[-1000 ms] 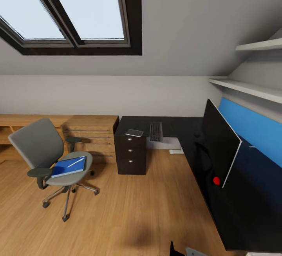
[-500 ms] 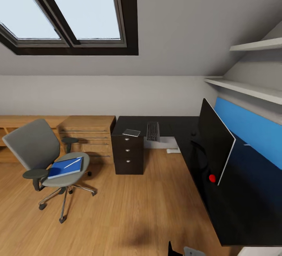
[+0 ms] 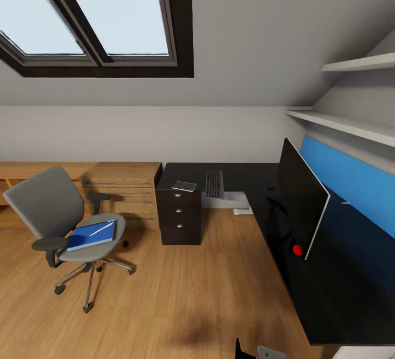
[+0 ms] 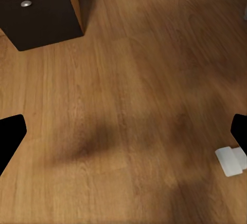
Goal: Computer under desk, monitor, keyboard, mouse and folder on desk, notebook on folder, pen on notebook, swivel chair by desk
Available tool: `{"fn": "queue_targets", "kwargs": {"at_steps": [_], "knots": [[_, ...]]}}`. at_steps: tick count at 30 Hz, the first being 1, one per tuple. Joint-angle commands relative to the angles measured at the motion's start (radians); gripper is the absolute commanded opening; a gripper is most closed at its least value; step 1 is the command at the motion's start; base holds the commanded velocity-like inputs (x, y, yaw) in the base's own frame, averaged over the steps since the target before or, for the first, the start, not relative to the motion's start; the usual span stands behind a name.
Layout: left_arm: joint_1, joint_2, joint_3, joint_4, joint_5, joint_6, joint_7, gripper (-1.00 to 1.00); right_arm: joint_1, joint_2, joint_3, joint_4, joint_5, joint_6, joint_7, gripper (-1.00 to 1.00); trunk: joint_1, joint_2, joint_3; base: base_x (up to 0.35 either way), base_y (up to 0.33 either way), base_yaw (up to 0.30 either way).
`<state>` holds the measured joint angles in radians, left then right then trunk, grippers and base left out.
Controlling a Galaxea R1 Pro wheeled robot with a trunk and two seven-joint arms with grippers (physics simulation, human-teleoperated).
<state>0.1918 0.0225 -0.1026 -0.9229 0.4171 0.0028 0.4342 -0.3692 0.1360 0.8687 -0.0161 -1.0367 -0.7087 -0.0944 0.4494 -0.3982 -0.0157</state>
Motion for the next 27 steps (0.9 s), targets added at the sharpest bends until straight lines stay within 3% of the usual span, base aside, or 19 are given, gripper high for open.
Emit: {"fn": "queue_targets", "kwargs": {"at_steps": [1,27], "knots": [[0.0,0.001,-0.005,-0.002,0.008,0.0,0.008,1.0,0.0,0.0,0.008,0.0,0.001,-0.001,-0.01,1.0,0.001,-0.002,-0.002,0.0,0.0,0.0],[0.0,0.002,-0.006,-0.002,0.007,0.001,0.009,1.0,0.0,-0.002,0.009,-0.006,0.005,-0.007,-0.009,1.0,0.001,-0.002,-0.002,0.0,0.0,0.0]]}}
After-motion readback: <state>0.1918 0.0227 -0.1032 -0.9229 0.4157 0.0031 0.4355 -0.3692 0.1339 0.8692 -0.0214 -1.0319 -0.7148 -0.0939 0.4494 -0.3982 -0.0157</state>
